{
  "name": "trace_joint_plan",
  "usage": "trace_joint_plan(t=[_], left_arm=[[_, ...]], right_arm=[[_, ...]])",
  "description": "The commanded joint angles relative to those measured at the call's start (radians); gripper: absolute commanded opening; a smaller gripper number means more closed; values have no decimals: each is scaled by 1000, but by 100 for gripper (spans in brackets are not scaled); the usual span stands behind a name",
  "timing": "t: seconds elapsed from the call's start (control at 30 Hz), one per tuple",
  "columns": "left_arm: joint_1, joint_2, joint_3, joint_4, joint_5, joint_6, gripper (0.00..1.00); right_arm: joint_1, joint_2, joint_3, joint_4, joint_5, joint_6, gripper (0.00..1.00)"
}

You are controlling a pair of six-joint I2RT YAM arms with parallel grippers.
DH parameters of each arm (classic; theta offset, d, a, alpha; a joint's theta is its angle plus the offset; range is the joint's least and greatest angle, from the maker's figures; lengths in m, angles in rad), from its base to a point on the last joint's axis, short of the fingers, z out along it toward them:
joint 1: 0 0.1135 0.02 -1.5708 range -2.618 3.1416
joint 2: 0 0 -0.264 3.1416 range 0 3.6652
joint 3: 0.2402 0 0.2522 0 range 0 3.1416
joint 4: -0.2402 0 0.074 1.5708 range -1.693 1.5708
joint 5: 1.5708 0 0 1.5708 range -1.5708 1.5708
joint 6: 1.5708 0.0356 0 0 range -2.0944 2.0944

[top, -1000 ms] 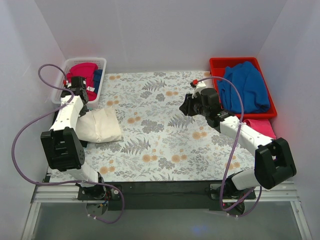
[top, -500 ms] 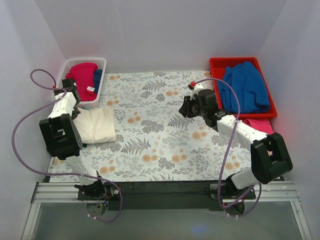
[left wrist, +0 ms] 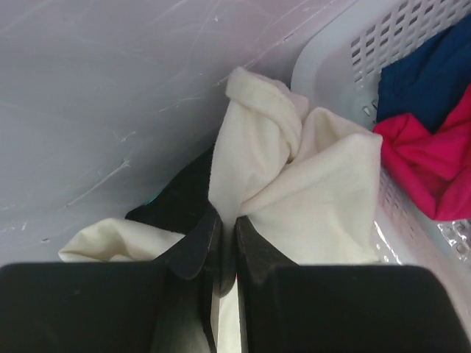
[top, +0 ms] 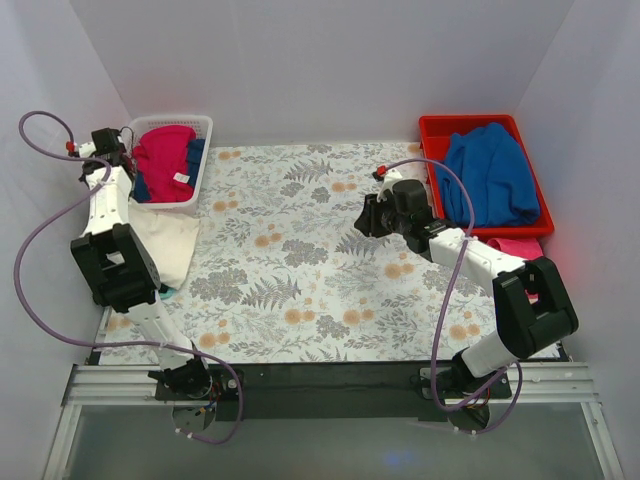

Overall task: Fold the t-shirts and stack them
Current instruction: Put the neatly folded tshirt into the corner of the board with the left arm

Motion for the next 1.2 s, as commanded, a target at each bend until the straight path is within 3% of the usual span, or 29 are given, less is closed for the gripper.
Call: trace_joint_plan(t=[0.0,0.1,0.23,0.37,0.5,1.17], left_arm=[[5,27,28,26,-67,-39,0],[6,40,-1,29,-94,-74,0],[17,59,-36,-27,-101,-230,0],[26,-66,-212,-6,-70,-399,0],[29,-160,-323,67,-88,-476,0],[75,65,-48,0,-179,-508,0]], right_arm=[[3,13,-9,68,-15,13,35],[3,24,-5,70,-5,12,35],[3,32,0,70,5,9,35],[3,33,2,68,15,4,34],[1,29,-6,68,18,0,34],[1,-14,-34,68,39,-6,34]])
